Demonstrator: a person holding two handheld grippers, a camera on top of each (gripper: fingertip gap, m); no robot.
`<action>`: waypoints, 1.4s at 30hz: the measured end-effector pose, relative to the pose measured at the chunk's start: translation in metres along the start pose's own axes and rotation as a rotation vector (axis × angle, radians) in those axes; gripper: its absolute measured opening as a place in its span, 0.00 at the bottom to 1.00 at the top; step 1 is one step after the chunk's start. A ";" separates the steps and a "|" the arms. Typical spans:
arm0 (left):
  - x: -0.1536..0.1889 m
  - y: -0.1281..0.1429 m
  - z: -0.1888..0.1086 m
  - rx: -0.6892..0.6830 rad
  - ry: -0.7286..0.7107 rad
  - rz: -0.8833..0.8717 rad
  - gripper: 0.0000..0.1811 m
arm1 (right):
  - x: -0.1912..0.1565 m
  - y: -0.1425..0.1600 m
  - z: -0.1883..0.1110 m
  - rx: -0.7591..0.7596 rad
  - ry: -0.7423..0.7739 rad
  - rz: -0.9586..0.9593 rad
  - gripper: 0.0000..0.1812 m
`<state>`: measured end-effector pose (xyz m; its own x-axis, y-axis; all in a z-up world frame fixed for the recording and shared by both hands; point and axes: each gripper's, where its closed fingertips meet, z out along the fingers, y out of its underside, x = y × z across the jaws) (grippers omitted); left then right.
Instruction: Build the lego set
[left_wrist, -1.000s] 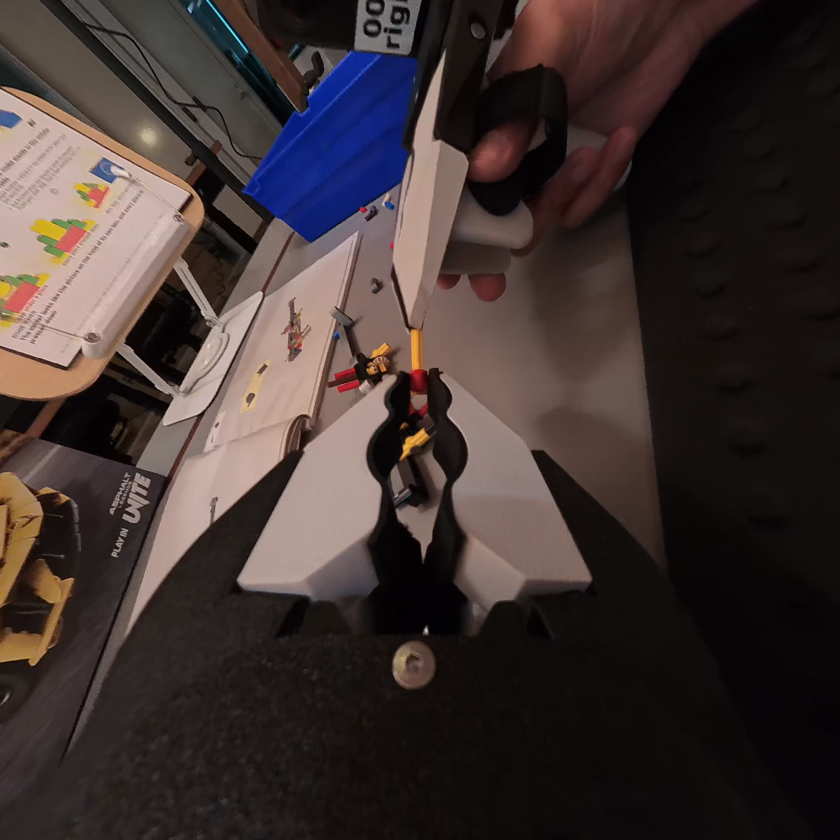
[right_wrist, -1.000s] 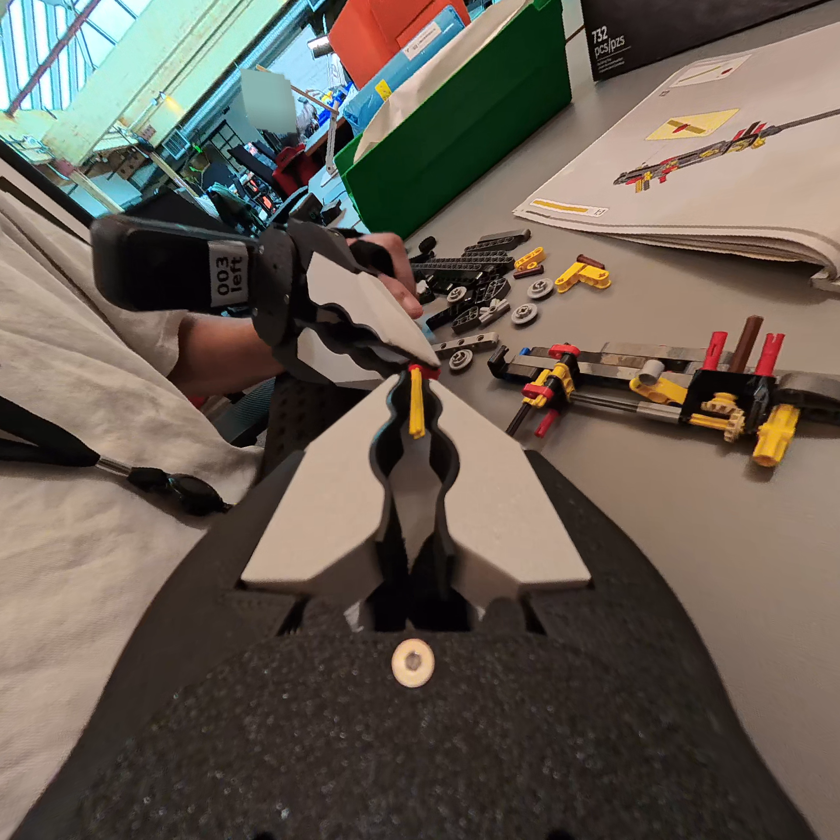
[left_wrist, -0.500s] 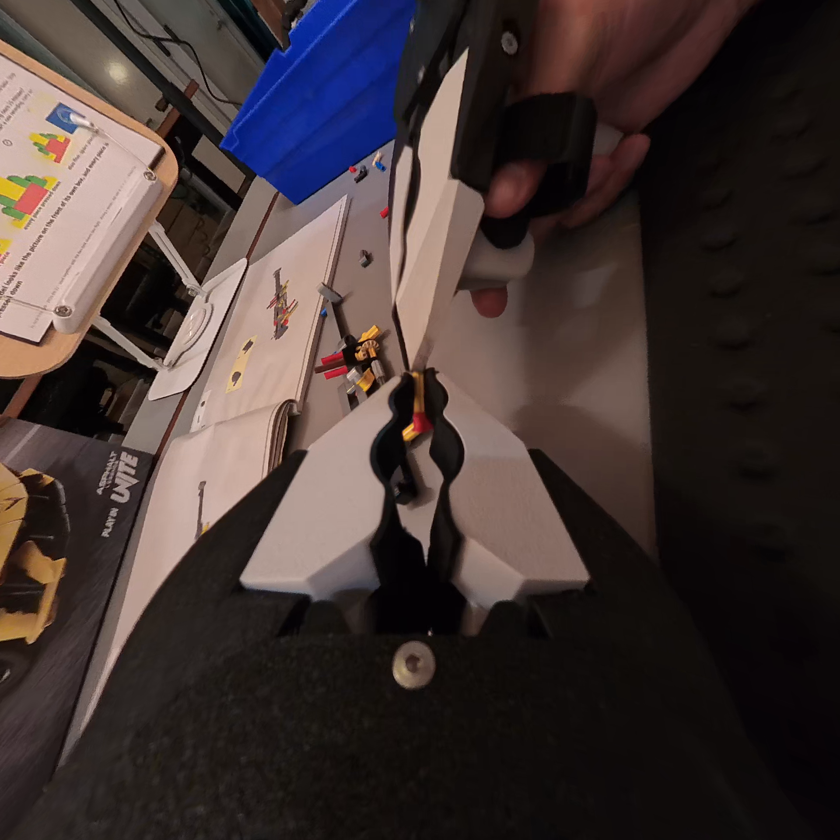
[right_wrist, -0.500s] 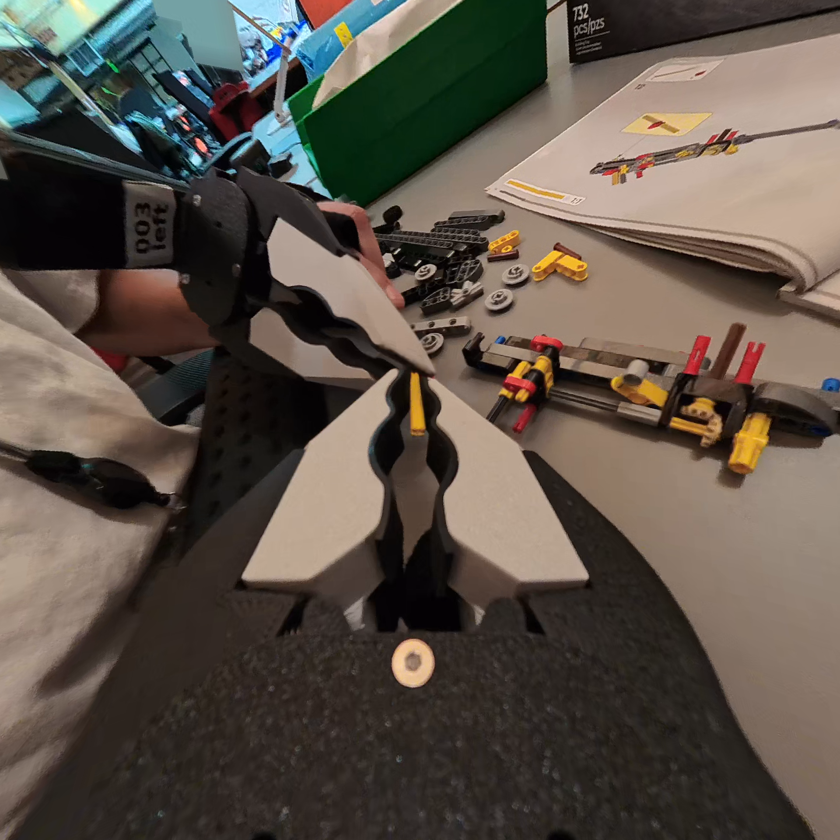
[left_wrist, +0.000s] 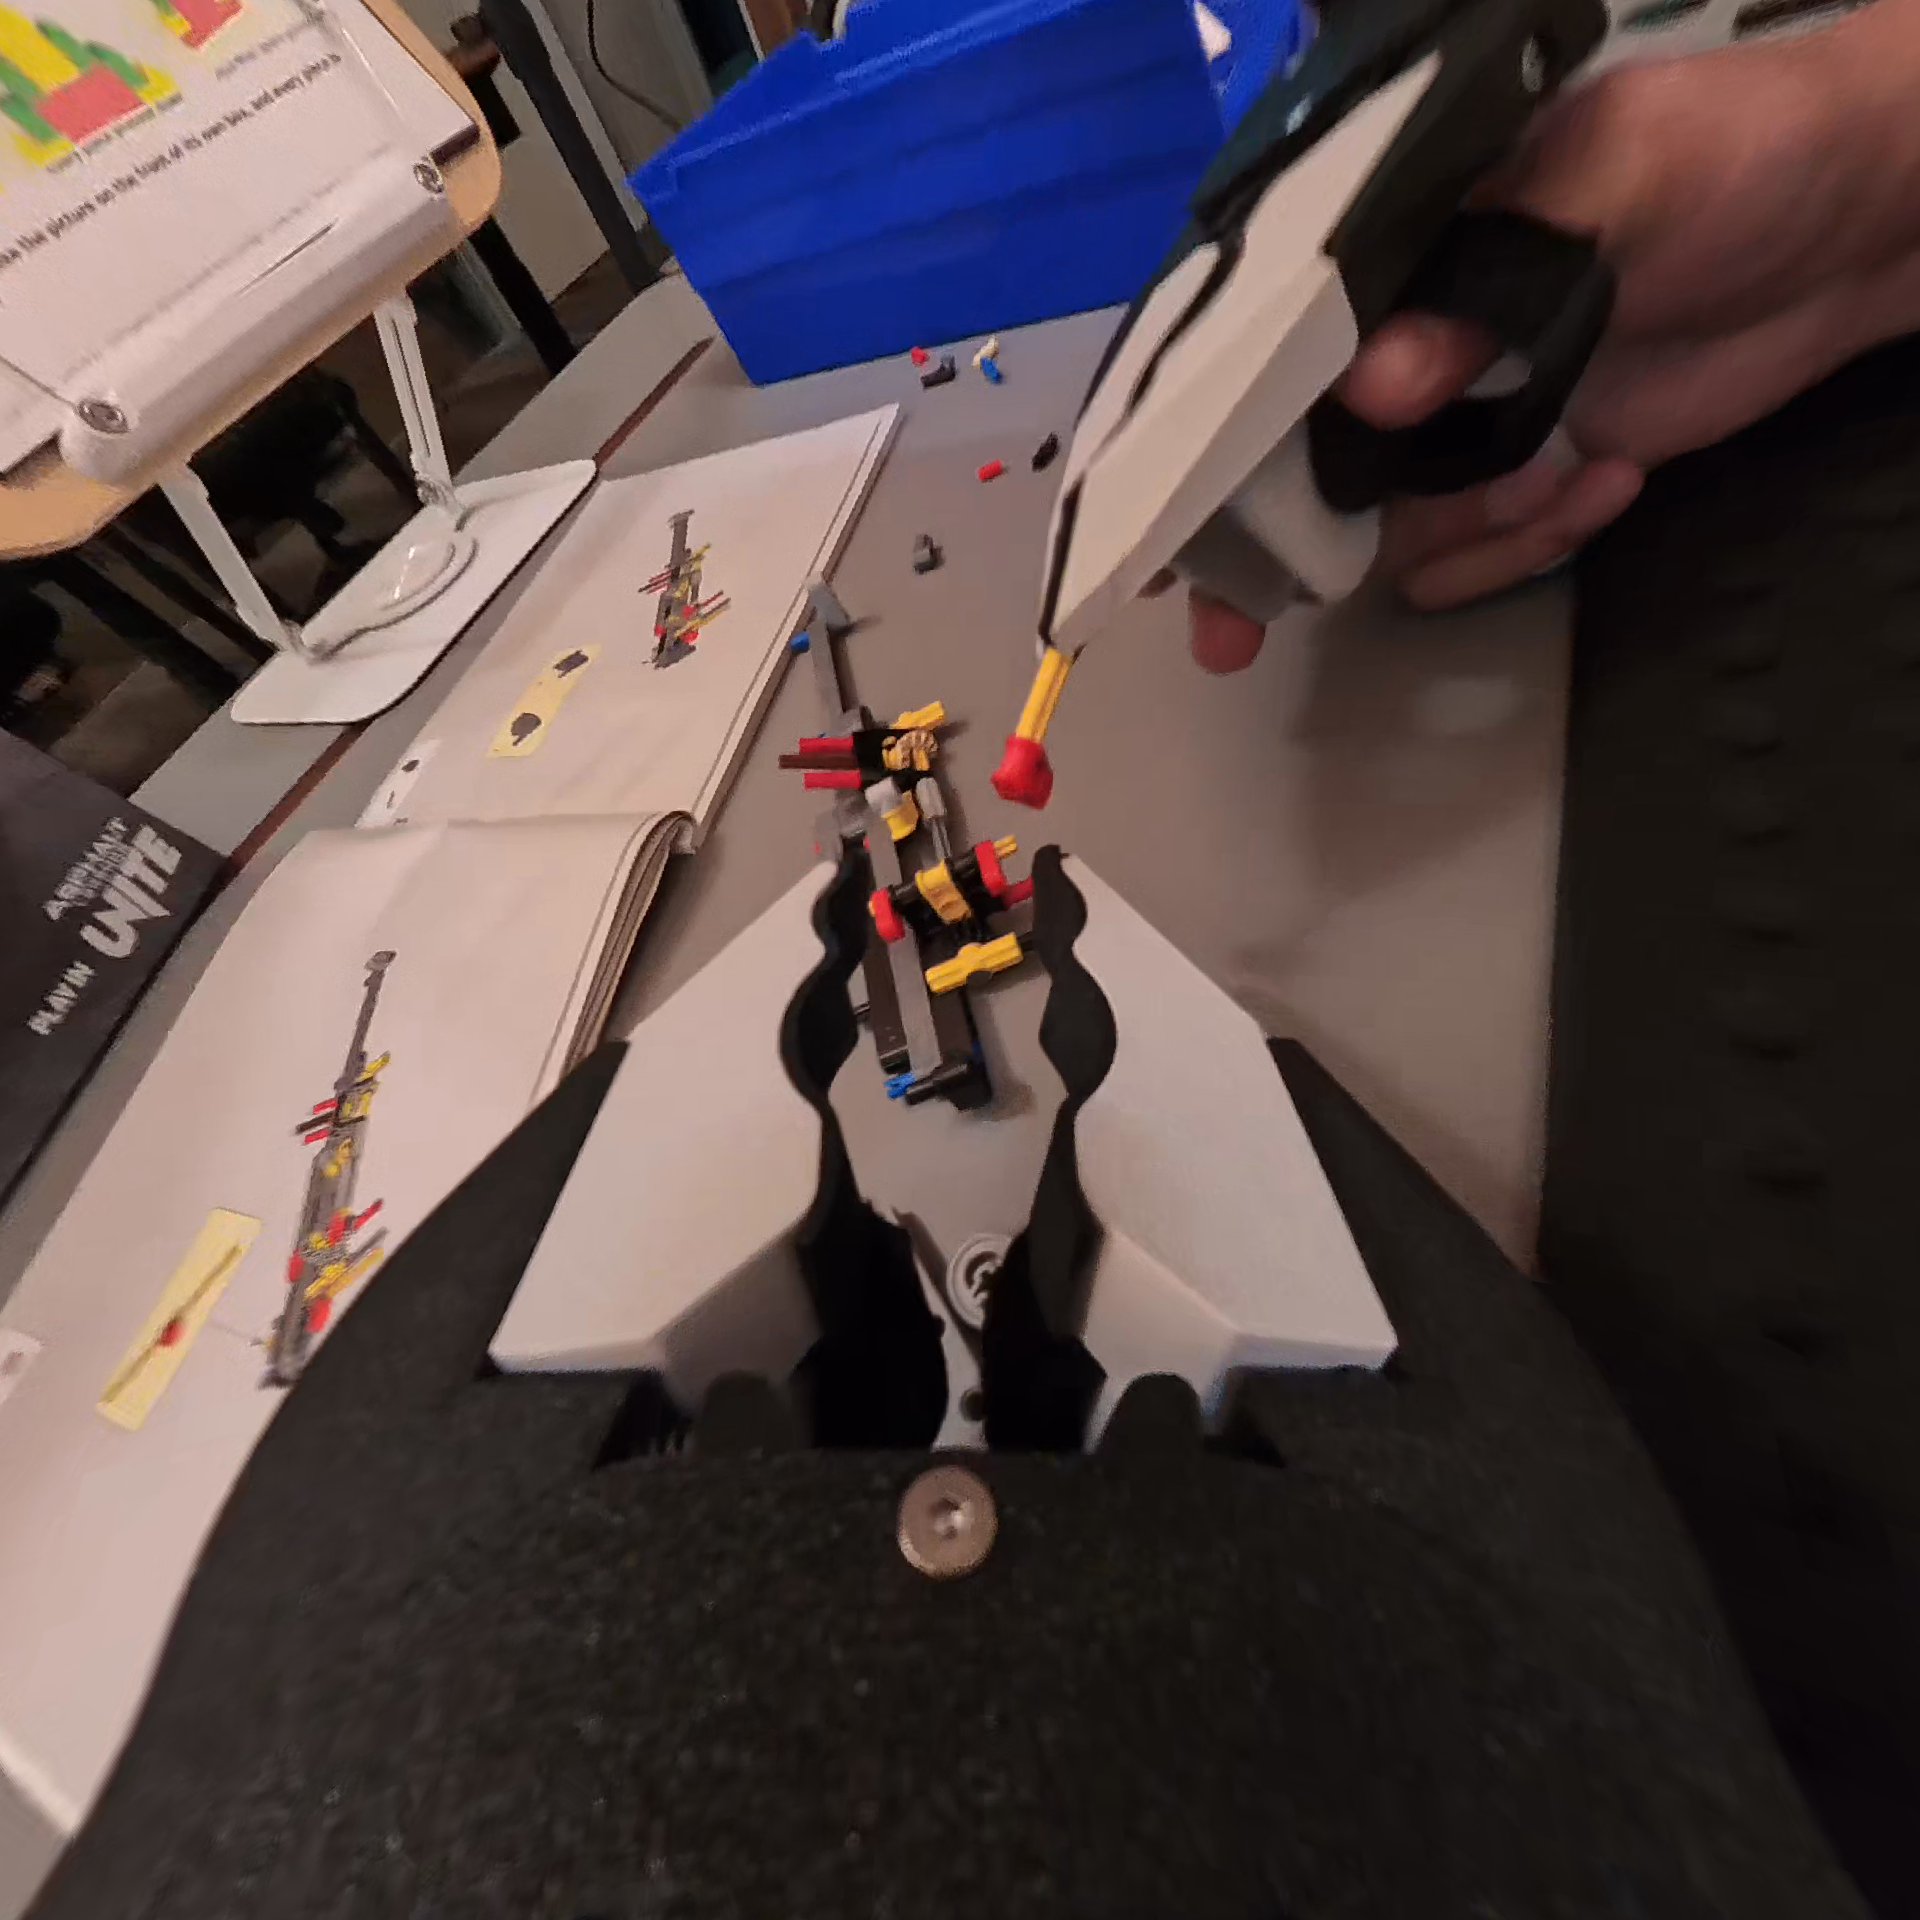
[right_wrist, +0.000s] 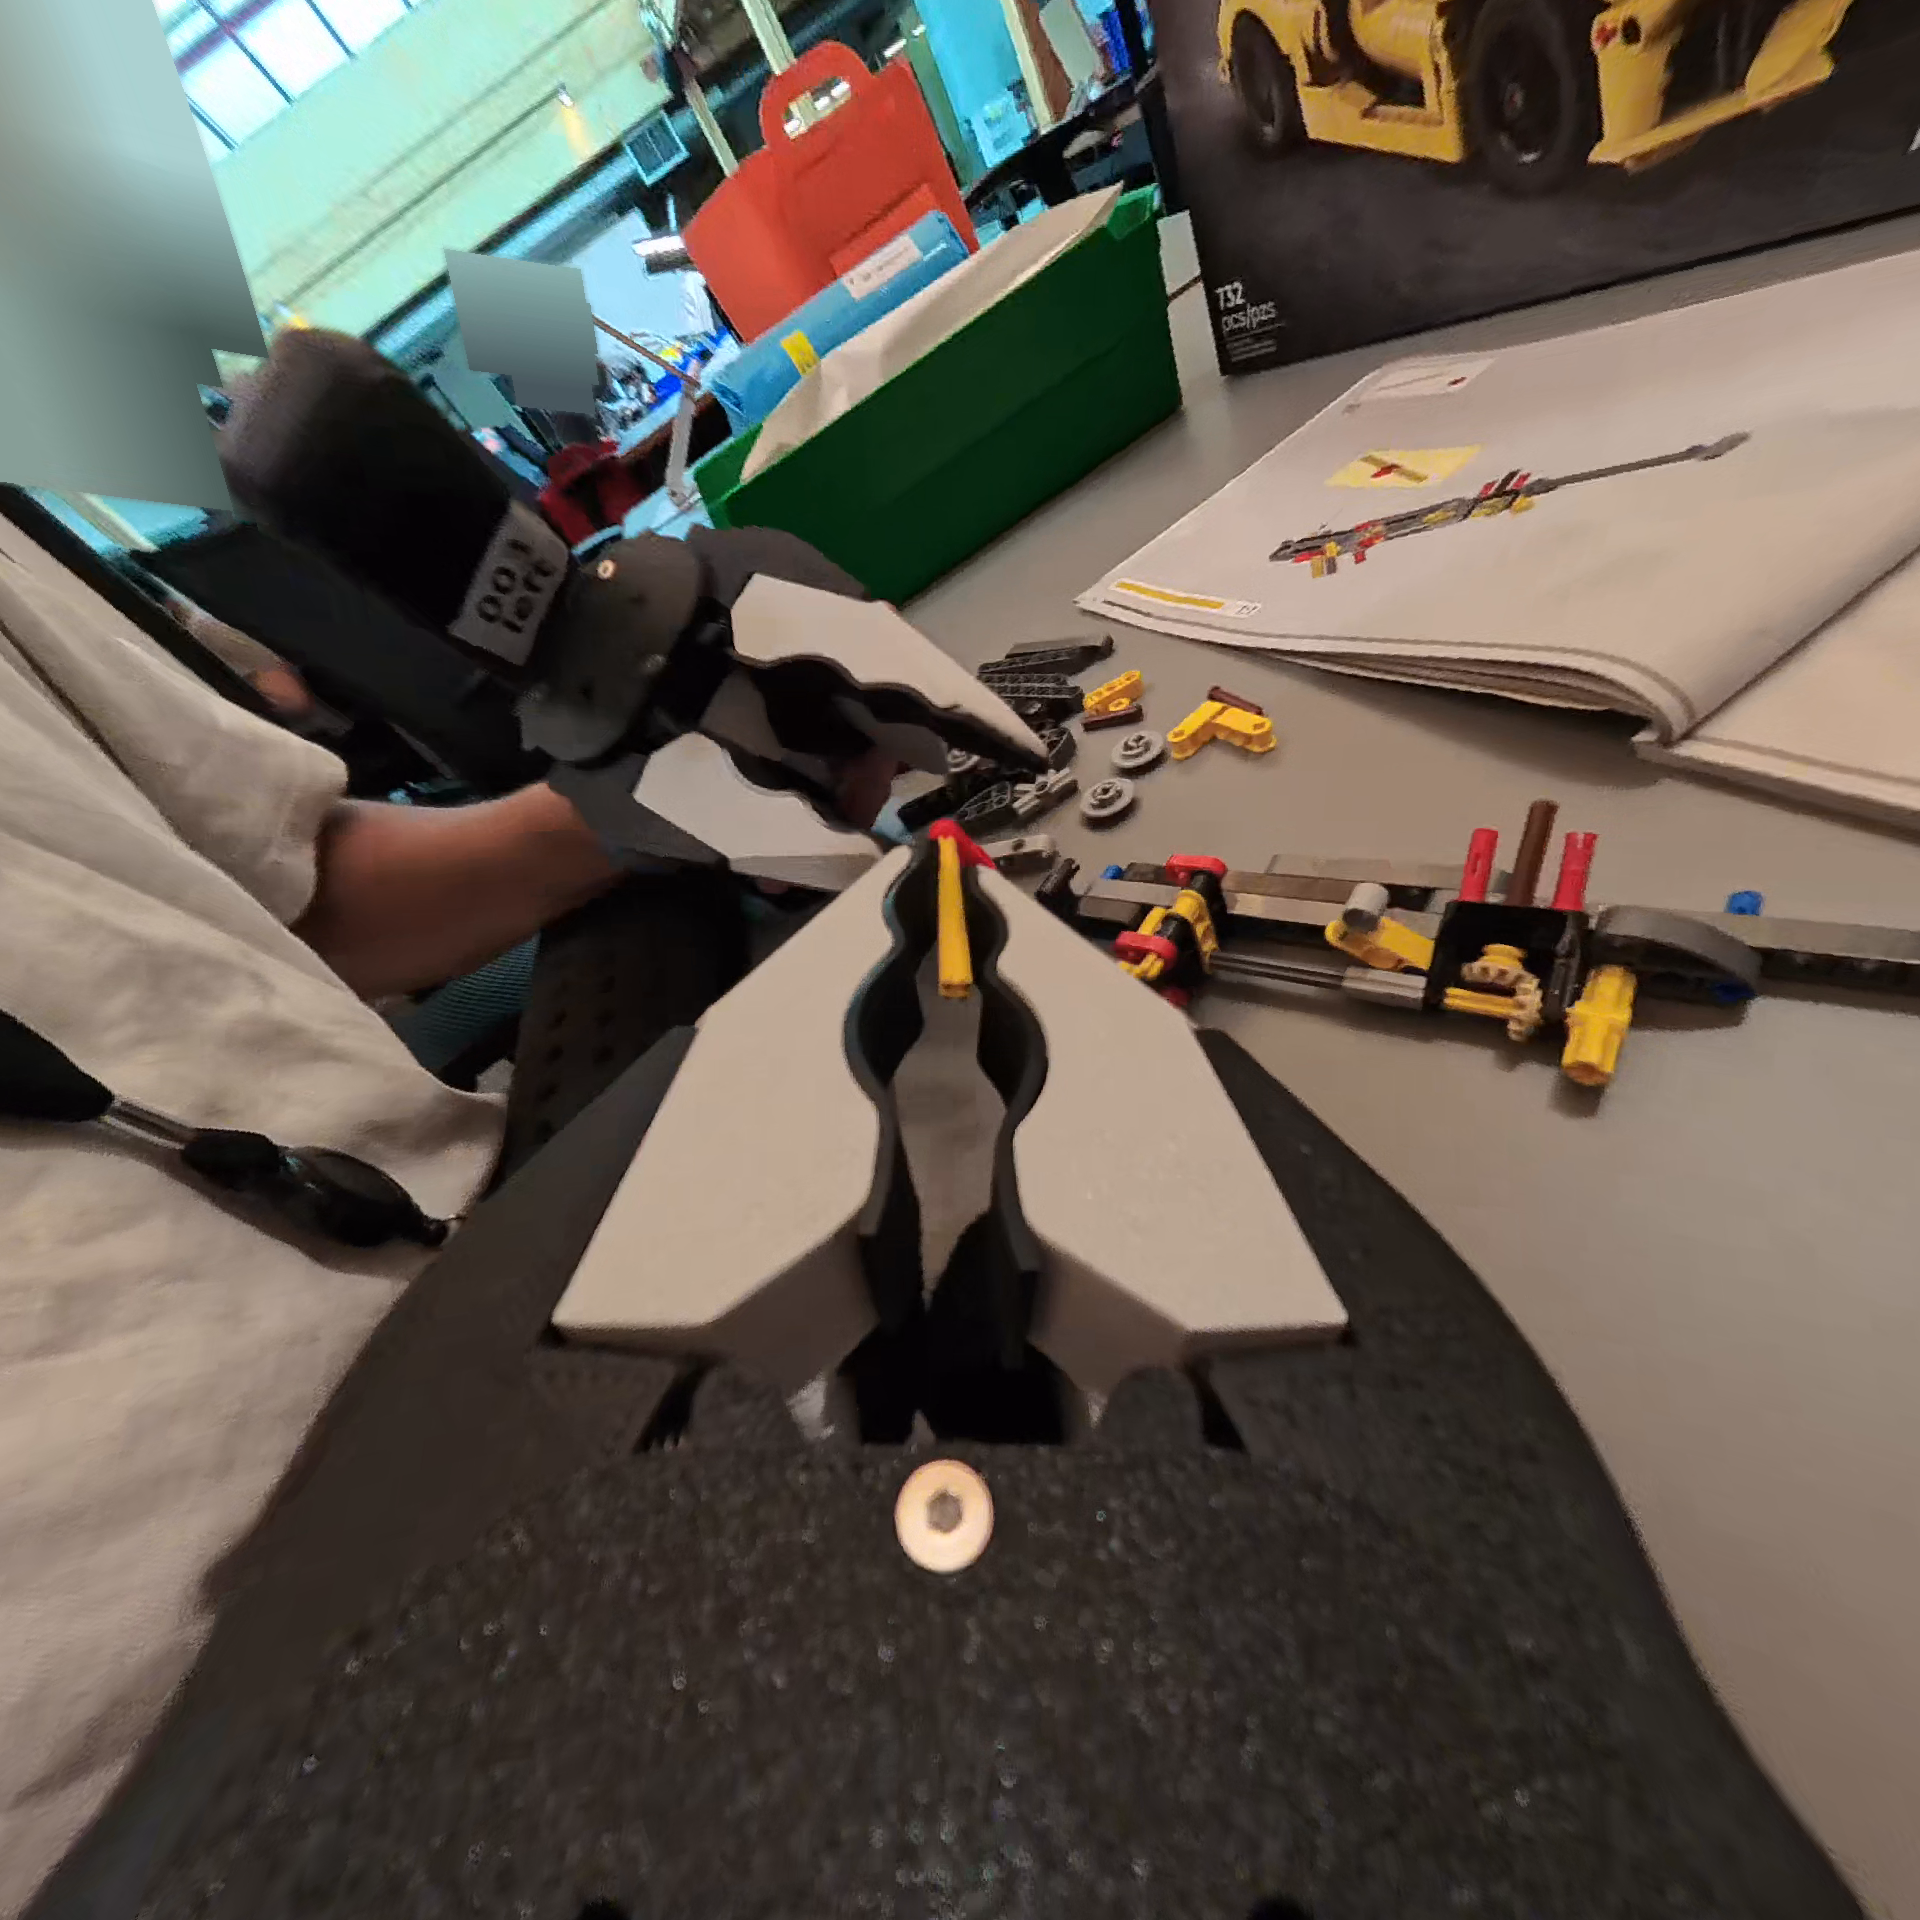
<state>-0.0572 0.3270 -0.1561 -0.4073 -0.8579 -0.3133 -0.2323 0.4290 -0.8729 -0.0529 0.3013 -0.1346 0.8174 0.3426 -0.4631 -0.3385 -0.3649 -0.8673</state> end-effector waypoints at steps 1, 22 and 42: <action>0.000 0.004 0.001 -0.022 -0.016 0.055 0.12 | 0.001 0.000 -0.001 0.002 0.000 0.008 0.01; 0.020 0.019 0.008 -0.143 -0.004 0.317 0.01 | -0.005 0.023 0.013 -0.144 0.016 -0.097 0.01; 0.016 0.016 0.011 -0.123 -0.048 0.318 0.02 | -0.002 0.021 0.009 -0.134 0.026 -0.089 0.01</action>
<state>-0.0577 0.3171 -0.1792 -0.4352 -0.6865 -0.5825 -0.2064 0.7059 -0.6776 -0.0659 0.3005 -0.1538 0.8540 0.3567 -0.3788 -0.2001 -0.4469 -0.8719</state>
